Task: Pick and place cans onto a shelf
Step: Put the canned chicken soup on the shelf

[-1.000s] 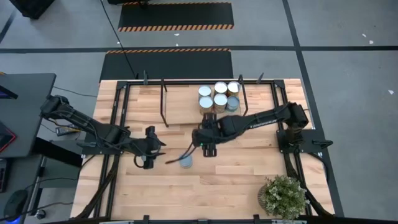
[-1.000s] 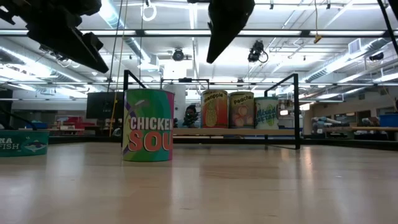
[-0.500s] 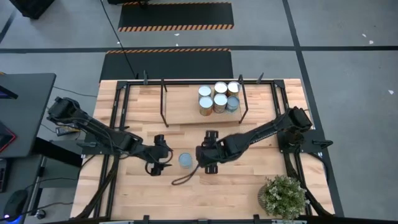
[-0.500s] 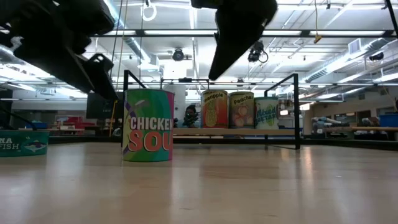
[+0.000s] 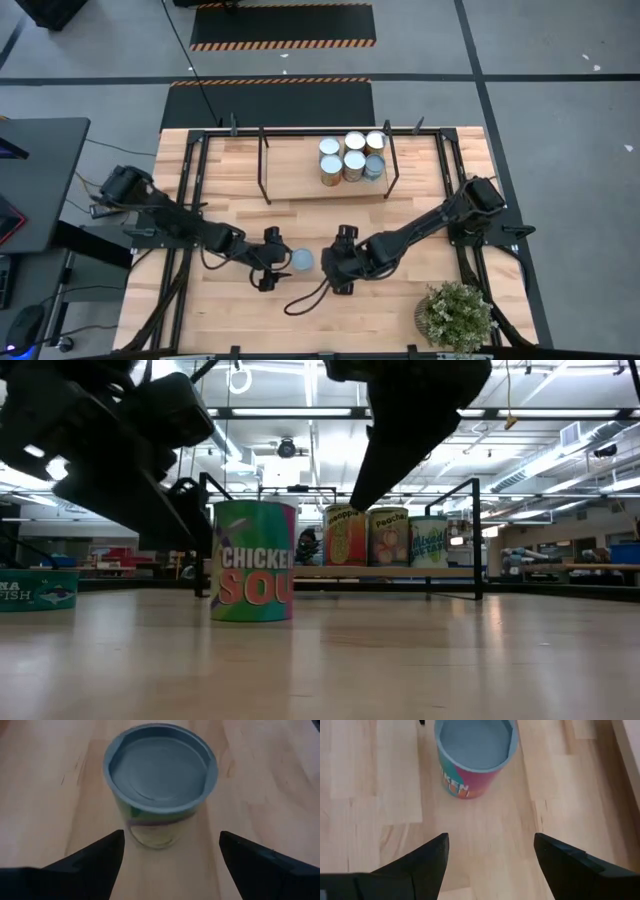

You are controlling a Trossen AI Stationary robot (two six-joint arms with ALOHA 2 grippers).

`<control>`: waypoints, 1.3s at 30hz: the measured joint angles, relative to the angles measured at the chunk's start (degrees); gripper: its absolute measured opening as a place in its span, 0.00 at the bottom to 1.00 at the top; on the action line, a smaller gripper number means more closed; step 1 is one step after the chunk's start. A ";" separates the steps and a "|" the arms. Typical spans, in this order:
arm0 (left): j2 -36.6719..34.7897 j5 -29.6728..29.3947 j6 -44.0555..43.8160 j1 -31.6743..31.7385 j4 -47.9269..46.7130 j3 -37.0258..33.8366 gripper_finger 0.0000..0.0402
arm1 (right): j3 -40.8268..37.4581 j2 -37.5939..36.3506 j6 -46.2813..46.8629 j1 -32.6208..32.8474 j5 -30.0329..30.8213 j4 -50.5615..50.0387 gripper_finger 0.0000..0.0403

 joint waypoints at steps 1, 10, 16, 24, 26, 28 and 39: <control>1.01 -0.10 0.35 0.18 1.50 0.00 0.83 | 0.00 0.00 0.45 0.34 0.53 -0.16 0.74; 7.63 -0.17 1.83 1.16 14.57 -0.02 0.87 | 0.00 0.00 1.62 1.84 2.77 -0.31 0.74; 10.60 0.01 6.50 1.36 19.27 -0.02 0.87 | -1.89 0.00 1.32 1.95 2.53 3.32 0.74; 11.06 -0.40 10.12 1.88 20.39 -0.02 0.87 | -9.32 0.02 1.18 1.74 6.72 15.07 0.74; 11.01 -0.37 10.17 1.86 20.83 -0.02 0.87 | -10.38 0.02 0.72 1.14 6.84 16.56 0.74; 10.99 -0.39 10.39 1.86 20.89 -0.02 0.87 | -10.53 0.04 -0.12 0.39 6.82 17.24 0.74; 10.99 -0.46 11.70 2.14 20.91 -0.02 0.87 | -10.40 0.02 -6.01 -3.21 6.14 20.75 0.74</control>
